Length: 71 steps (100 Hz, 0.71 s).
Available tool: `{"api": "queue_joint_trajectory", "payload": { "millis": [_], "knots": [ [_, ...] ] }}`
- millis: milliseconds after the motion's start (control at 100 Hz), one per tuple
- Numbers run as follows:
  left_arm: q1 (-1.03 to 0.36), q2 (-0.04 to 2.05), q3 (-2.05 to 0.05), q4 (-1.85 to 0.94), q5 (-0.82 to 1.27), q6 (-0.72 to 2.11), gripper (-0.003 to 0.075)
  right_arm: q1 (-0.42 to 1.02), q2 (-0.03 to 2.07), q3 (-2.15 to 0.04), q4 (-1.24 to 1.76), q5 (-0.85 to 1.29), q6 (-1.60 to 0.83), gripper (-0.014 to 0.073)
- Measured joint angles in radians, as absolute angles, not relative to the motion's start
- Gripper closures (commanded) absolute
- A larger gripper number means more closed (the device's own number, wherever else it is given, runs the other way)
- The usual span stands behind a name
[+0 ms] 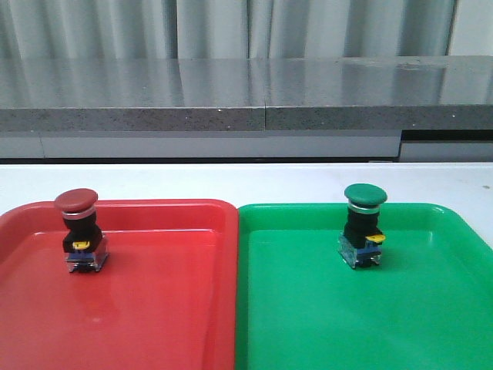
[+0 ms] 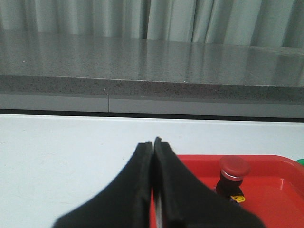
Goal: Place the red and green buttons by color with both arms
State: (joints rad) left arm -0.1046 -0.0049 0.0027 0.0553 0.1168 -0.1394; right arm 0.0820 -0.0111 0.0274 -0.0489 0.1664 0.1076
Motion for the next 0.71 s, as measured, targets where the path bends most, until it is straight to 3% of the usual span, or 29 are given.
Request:
{"api": "queue_joint_trajectory", "payload": {
  "millis": [710],
  "knots": [
    [-0.105,-0.005,0.003,0.055,0.117,-0.139,0.0739,0.082,-0.011,0.027,-0.046,0.148,0.108,0.0704]
  ]
}}
